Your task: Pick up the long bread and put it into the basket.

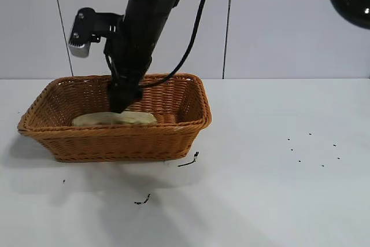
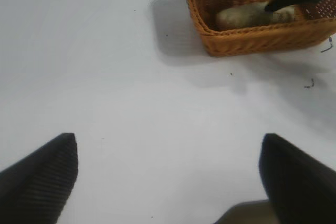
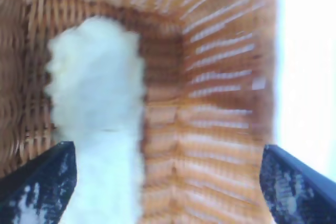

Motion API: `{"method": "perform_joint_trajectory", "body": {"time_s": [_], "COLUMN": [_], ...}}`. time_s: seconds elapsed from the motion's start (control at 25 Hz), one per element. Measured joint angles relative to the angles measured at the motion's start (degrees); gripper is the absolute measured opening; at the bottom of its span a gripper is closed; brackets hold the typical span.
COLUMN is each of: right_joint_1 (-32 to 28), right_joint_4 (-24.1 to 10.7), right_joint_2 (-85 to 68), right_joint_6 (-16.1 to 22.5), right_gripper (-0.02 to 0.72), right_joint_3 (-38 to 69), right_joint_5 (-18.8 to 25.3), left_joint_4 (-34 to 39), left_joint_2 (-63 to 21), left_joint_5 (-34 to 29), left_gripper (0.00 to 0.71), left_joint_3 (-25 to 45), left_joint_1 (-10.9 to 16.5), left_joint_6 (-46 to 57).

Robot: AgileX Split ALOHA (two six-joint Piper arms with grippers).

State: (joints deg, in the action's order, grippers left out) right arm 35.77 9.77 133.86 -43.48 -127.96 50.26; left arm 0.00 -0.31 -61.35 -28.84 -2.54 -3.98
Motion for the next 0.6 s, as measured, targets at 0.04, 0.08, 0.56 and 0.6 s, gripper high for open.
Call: {"method": "perform_joint_trajectory", "body": {"time_s": [0.04,0.08,0.56,0.6], "right_joint_1": [-0.2,-0.5,-10.5,-11.6], "right_joint_4": [0.2,0.4,-2.2,-2.4], "right_joint_2": [-0.6,-1.0,-2.1,-2.1], "right_joint_6": [5.0,10.6,42.4,42.9], "right_gripper": [0.65,0.65,0.639,0.639], "right_joint_3": [0.0,0.0,0.0,0.0], "right_joint_5": [0.2,0.6,8.3,9.0], "left_joint_4": [0.0,0.0,0.0,0.0], "left_joint_2": [0.0,0.0,0.0,0.0], "left_joint_5": [0.0,0.0,0.0,0.0], "left_gripper": [0.696,0.696,0.696,0.696], "left_joint_3": [0.0,0.0,0.0,0.0], "left_joint_1": [0.0,0.0,0.0,0.0], "left_joint_6": [0.0,0.0,0.0,0.0]}}
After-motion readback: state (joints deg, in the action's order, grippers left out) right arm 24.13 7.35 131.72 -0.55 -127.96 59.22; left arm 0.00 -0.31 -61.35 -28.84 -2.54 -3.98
